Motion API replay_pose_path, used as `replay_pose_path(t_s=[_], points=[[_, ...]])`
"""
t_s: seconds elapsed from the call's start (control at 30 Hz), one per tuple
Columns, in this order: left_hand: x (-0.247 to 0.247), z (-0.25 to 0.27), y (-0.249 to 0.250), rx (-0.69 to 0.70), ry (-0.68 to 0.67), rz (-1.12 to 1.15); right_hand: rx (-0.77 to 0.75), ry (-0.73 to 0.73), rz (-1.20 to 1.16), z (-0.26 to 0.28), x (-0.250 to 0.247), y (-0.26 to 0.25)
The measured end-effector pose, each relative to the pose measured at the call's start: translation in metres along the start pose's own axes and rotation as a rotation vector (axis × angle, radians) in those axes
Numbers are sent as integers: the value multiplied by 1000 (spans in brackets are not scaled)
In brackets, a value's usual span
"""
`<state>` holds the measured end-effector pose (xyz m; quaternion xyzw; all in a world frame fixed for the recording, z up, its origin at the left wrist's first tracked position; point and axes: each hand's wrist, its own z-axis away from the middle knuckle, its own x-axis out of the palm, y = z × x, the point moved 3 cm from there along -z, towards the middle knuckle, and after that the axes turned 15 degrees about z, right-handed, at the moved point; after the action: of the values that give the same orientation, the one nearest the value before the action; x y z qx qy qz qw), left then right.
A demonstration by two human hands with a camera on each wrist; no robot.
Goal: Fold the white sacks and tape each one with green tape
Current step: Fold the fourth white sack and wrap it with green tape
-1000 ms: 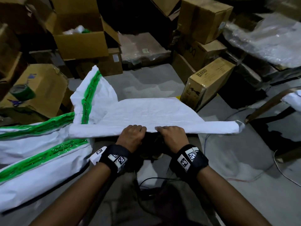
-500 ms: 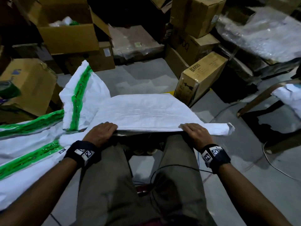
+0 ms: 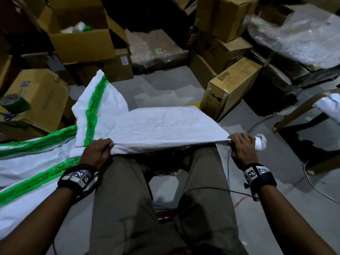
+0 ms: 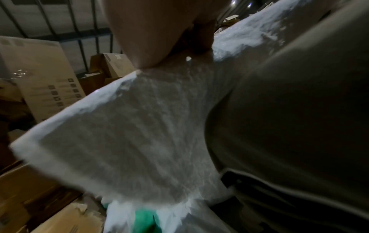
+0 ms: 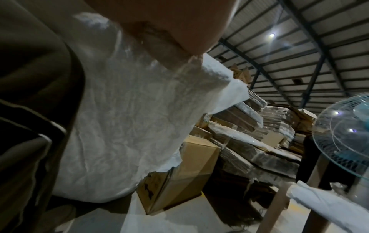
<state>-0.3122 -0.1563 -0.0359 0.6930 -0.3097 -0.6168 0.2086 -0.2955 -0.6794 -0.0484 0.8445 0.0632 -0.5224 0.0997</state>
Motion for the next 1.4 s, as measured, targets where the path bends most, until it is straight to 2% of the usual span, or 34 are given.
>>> replay_pose_path(t_s=[0.07,0.13,0.2,0.23,0.3,0.33,0.4,0.5,0.57,0.63,0.7,0.73,0.8,0.87,0.9,1.0,1.17,1.2,1.3,1.37,1.4], points=[[-7,-17,7,-125,-71,-1,12,-15,16,-8,0,5],[-10,-40,7,-259,-157,-25,6,-98,-1,-21,3,11],[-5,-62,-1,-397,-316,-52,49,-366,-58,-38,12,18],[-1,-69,-5,-434,-419,-81,75,-525,-102,-46,16,19],[7,-76,-11,-460,-528,-226,123,-783,-180,-59,30,21],[9,-74,-13,-475,-531,-271,139,-860,-194,-63,40,22],[13,-68,-20,-442,-471,-349,140,-922,-167,-61,59,18],[22,-46,-35,-207,-243,-370,96,-932,-162,-43,83,15],[24,-28,-50,-225,-137,-287,115,-847,-276,-25,87,13],[22,-12,-61,-242,-12,-254,229,-632,-524,-4,69,7],[15,-2,-60,-113,98,-315,330,-438,-701,18,51,2],[14,3,-59,-17,86,-333,310,-398,-723,27,44,-1],[15,9,-54,133,36,-283,170,-352,-598,43,40,-2],[18,16,-42,168,34,-225,26,-311,-374,52,44,0],[18,17,-35,169,19,-214,14,-317,-267,54,47,3],[12,21,-13,155,-30,-258,129,-335,-79,59,46,12],[4,24,-9,47,-126,-249,308,-285,76,50,24,46],[3,22,-5,38,-137,-249,313,-331,96,42,22,44],[1,10,7,7,-199,-305,341,-592,259,9,13,23],[3,7,10,-32,-257,-339,345,-692,296,-10,3,-5],[3,8,11,-41,-271,-344,301,-683,228,-21,-3,-26]])
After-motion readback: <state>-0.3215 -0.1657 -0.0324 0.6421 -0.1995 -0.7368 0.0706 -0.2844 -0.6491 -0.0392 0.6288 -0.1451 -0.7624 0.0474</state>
